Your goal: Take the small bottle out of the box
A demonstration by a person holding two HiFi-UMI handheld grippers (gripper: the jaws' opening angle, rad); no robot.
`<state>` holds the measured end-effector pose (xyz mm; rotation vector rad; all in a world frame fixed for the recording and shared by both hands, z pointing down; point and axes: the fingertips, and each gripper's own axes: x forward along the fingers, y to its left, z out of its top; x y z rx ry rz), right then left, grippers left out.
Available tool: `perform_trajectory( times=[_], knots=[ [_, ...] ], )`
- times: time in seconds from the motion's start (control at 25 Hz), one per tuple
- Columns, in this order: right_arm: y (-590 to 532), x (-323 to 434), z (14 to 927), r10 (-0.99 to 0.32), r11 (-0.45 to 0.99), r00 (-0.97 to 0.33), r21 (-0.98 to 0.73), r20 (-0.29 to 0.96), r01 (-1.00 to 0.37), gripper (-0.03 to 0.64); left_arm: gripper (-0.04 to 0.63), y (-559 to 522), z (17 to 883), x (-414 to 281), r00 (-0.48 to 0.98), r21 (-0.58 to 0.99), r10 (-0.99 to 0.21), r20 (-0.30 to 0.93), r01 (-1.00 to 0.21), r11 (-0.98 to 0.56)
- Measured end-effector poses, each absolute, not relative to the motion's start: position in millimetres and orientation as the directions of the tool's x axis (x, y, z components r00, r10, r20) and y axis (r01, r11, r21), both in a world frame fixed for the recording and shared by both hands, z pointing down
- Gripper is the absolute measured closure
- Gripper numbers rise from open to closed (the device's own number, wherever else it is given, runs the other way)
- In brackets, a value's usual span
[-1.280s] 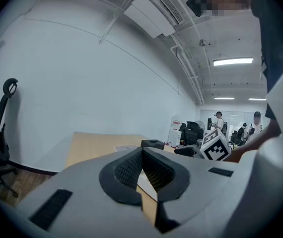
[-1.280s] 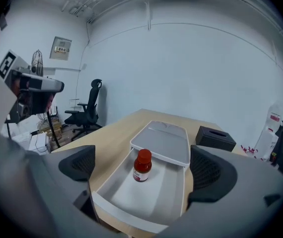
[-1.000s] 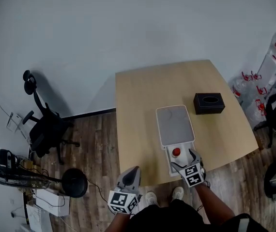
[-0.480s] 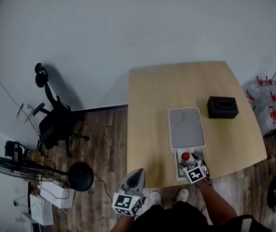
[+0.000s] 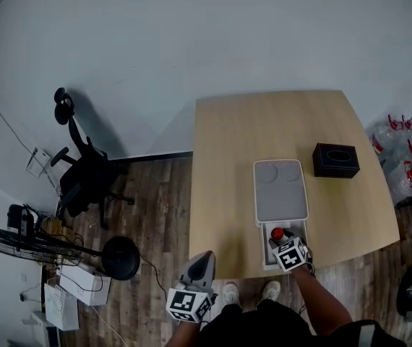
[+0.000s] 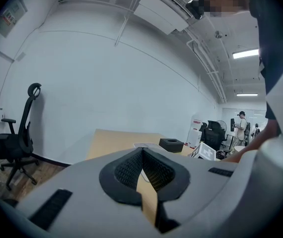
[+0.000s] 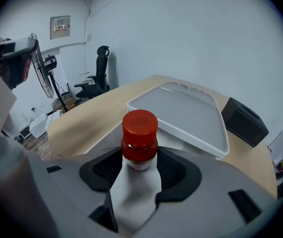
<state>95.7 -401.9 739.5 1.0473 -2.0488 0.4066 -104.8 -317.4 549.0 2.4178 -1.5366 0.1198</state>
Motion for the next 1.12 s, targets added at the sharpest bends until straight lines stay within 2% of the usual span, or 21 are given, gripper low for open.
perform_trajectory(
  times=[0.6,0.84,1.12],
  knots=[
    [-399,99,706,-0.618,0.598,-0.382,0.096,0.688,-0.795,0.397,0.583,-325,548,-102,0.433,0.18,-0.876,0.213,-0.898,-0.401],
    [-399,99,648,-0.705,0.584,-0.418,0.135,0.573,-0.8,0.397,0.583,-333,542,-89,0.462,0.174,-0.865,0.197,-0.884,-0.433],
    [-404,101,552,-0.805,0.543,-0.462,0.149,0.372,-0.826,0.396,0.583,-341,538,-76,0.488,0.164,-0.852,0.187,-0.871,-0.463]
  ],
)
